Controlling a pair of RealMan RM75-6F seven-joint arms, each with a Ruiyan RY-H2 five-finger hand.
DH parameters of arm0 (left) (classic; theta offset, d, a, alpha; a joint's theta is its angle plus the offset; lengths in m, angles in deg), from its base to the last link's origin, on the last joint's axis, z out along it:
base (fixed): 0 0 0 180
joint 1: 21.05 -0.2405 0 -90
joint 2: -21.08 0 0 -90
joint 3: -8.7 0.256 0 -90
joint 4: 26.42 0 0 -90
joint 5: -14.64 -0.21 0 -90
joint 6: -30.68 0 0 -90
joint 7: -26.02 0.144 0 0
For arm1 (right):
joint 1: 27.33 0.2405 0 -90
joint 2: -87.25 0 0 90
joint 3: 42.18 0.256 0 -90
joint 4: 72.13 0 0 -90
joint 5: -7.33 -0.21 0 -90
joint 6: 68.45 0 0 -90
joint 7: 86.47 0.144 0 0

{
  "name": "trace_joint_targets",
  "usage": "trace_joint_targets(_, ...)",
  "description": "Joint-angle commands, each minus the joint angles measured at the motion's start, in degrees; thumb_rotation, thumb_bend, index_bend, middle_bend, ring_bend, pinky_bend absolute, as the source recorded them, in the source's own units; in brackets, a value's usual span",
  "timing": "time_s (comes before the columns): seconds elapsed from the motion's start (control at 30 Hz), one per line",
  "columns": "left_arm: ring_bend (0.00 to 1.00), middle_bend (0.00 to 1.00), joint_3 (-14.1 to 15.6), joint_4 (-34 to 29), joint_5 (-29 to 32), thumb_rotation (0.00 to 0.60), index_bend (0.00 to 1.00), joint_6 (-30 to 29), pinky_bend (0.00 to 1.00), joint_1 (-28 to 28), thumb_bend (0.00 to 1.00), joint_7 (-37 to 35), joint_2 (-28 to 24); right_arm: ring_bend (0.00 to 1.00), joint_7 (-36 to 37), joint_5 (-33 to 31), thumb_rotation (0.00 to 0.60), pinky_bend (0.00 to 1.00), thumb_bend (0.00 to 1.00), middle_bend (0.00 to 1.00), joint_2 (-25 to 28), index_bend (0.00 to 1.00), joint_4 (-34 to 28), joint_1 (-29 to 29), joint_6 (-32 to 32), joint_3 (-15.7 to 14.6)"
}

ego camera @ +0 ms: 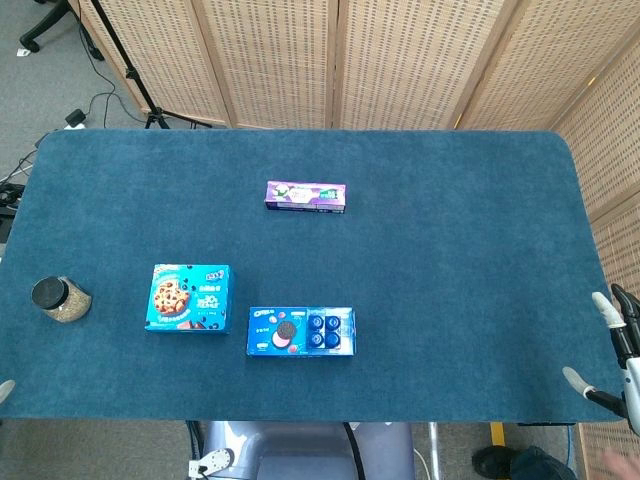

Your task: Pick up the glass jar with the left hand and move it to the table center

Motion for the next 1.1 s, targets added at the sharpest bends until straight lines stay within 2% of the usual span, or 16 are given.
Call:
trace_joint_targets(0.03,0.00,0.00,0.0,0.0,0.0,0.600,0.00,0.1,0.00,0.0,0.00,0.1,0.0,0.00,0.1,-0.1,0.600,0.00,0.00,0.00,0.0,0.00,0.0,0.0,0.0,0.0)
trace_joint_targets(0.37,0.00,0.00,-0.2,-0.2,1.0,0.600,0.00,2.0,0.00,0.7,0.00,0.3,-0.1,0.00,0.5,-0.2,0.600,0.00,0.00,0.00,0.2,0.00,-0.1,0.0,0.0,0.0)
trace_joint_targets(0.6,0.00,0.00,-2.5,3.7,8.6,0.600,0.00,12.5,0.00,5.2,0.00,-0.2,0.5,0.00,1.9,-0.6,0.600,0.00,0.00,0.00,0.6,0.00,-0.3,0.0,0.2,0.0)
trace_joint_targets(0.73,0.00,0.00,-4.2,10.2,11.3,0.600,0.00,18.1,0.00,8.4,0.00,-6.0,2.3,0.00,2.6,-0.6,0.600,0.00,0.00,0.00,0.8,0.00,-0.4,0.1,0.5,0.0)
trace_joint_targets(0.87,0.00,0.00,-5.4,20.6,12.5,0.600,0.00,24.4,0.00,12.4,0.00,-12.3,6.4,0.00,2.6,-0.3,0.600,0.00,0.00,0.00,0.7,0.00,-0.4,0.2,0.5,-0.1)
trace_joint_targets(1.1,0.00,0.00,-6.8,37.4,10.5,0.600,0.00,27.2,0.00,17.6,0.00,-20.5,15.2,0.00,2.1,0.0,0.600,0.00,0.00,0.00,0.5,0.00,-0.6,0.4,0.8,-0.2)
